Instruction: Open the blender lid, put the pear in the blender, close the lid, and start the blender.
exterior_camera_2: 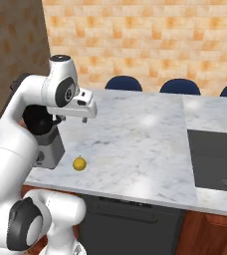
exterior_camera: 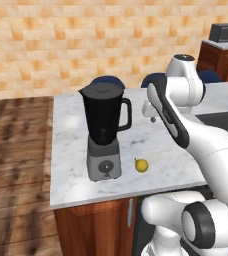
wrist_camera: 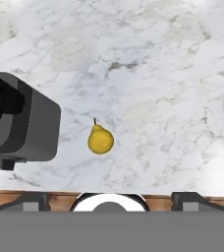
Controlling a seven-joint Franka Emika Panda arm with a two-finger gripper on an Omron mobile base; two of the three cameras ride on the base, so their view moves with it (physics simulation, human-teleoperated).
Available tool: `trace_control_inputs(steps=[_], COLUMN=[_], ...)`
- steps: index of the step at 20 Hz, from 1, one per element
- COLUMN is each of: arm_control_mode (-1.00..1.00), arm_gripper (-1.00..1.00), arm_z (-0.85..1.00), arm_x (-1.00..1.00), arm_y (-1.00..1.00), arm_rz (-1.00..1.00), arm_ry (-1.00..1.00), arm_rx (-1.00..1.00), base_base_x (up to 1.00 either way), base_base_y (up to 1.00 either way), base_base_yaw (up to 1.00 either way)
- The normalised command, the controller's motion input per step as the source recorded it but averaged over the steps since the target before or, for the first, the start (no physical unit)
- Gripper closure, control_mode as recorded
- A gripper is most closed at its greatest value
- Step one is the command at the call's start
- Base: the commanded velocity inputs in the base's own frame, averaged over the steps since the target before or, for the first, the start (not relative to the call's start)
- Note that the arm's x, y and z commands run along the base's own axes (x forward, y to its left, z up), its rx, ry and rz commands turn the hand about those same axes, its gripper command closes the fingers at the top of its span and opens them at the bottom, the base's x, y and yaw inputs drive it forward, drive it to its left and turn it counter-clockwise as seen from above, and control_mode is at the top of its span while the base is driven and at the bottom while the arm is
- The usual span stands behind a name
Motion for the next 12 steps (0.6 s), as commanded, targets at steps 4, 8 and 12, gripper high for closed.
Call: trace_control_inputs(steps=[4, 8, 12], arm_control_mode=[1.0, 1.0, 1.0], arm_gripper=[-1.0, -1.0, -1.0], arm_z=[0.0, 0.0, 0.0], arm_x=[0.0, 0.0, 0.0], arm_y=[0.0, 0.0, 0.0], arm_rz=[0.0, 0.0, 0.0], arm_ry=[0.0, 0.0, 0.0], arm_rx=[0.0, 0.0, 0.0], base_base_x=[0.38, 0.59, 0.37], base_base_y=[-0.39, -0.23, -0.44], base_base_yaw=[0.0, 0.03, 0.04])
